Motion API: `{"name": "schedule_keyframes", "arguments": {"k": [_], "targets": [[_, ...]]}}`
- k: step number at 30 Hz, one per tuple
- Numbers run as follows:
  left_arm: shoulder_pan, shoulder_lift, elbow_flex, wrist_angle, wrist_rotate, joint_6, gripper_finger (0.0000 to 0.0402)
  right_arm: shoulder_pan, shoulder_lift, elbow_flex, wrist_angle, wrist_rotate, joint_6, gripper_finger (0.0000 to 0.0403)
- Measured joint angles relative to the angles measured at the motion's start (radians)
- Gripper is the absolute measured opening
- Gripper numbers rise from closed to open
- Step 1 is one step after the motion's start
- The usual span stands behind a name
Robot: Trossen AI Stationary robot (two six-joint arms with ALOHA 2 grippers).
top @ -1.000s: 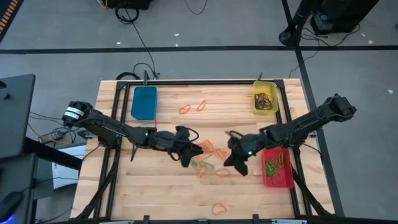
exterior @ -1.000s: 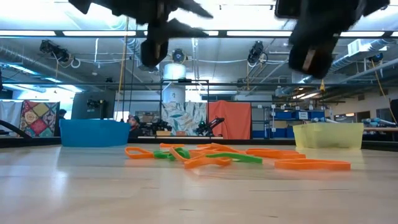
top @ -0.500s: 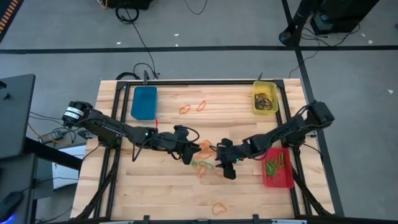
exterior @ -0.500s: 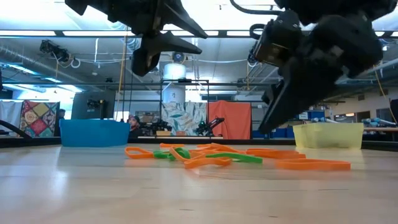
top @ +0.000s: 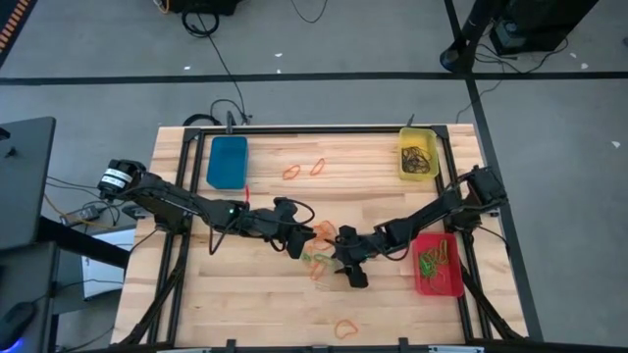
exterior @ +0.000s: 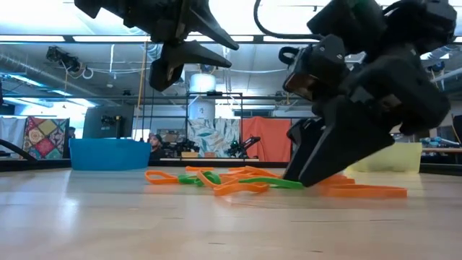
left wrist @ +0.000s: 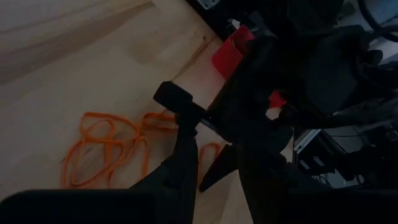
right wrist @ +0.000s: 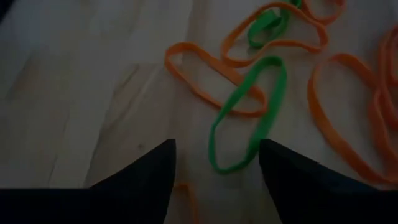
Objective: Sort rubber bands into baskets
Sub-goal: Put the green rubber band into the red bin
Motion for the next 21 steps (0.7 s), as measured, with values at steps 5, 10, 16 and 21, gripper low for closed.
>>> {"name": "schedule_keyframes", "arguments": {"k": [5, 10, 16, 21], "targets": [[0.0, 0.0, 0.0, -0.012, -0.002, 0.0, 0.0115, -0.002, 0.034, 0.003, 0.0, -0.007, -0.004, 0.0217], [0.0, 0.0, 0.0, -0.015, -0.002, 0.0, 0.0115, -0.007, 0.023, 0.004, -0.041, 0.057, 0.007, 0.0104], [0.0, 0.0, 0.0, -0.082, 0.008, 0.012, 0.0115, -0.022, -0.075, -0.001, -0.204, 0.061, 0.061, 0.0013], [0.0, 0.0, 0.0, -0.225, 0.055, 0.024, 0.0115, -0.003, -0.278, -0.006, -0.423, 0.063, 0.155, 0.0007]]}}
